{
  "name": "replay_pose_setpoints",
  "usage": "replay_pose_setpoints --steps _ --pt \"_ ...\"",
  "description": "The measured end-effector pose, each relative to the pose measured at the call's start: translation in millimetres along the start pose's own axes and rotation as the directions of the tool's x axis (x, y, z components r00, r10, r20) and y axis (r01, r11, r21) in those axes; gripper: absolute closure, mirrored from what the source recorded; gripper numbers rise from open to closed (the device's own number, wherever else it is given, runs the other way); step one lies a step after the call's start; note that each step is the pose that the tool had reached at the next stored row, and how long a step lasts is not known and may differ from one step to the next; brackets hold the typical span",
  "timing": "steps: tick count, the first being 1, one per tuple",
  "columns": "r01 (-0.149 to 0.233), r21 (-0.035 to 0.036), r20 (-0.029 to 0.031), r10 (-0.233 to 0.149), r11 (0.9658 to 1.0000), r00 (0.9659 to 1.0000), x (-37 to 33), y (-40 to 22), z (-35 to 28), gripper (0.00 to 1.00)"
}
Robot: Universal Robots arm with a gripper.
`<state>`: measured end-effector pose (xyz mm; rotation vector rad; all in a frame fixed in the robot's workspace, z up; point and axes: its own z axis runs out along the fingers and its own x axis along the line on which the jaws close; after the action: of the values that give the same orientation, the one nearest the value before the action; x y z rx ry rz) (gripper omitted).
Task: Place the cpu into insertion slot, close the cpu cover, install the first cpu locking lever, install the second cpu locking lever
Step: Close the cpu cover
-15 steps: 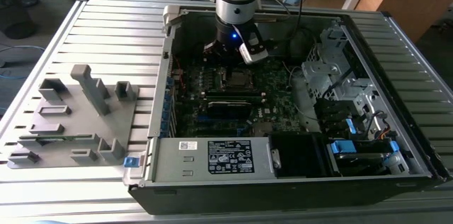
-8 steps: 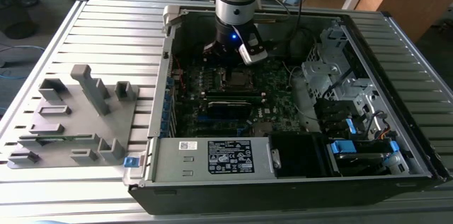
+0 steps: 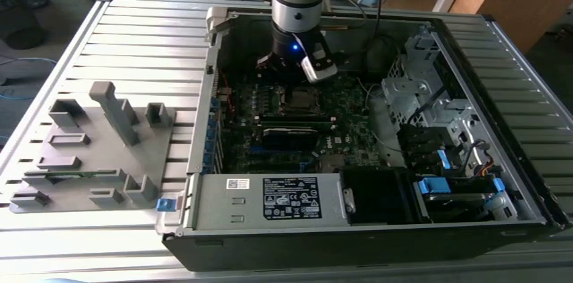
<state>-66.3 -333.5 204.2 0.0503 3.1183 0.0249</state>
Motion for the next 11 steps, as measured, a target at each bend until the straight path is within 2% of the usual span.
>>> replay_pose_setpoints --steps 11 --pt "0.0 0.0003 -0.0001 0.0 1.0 1.0 3.3 -0.2 2.4 0.89"
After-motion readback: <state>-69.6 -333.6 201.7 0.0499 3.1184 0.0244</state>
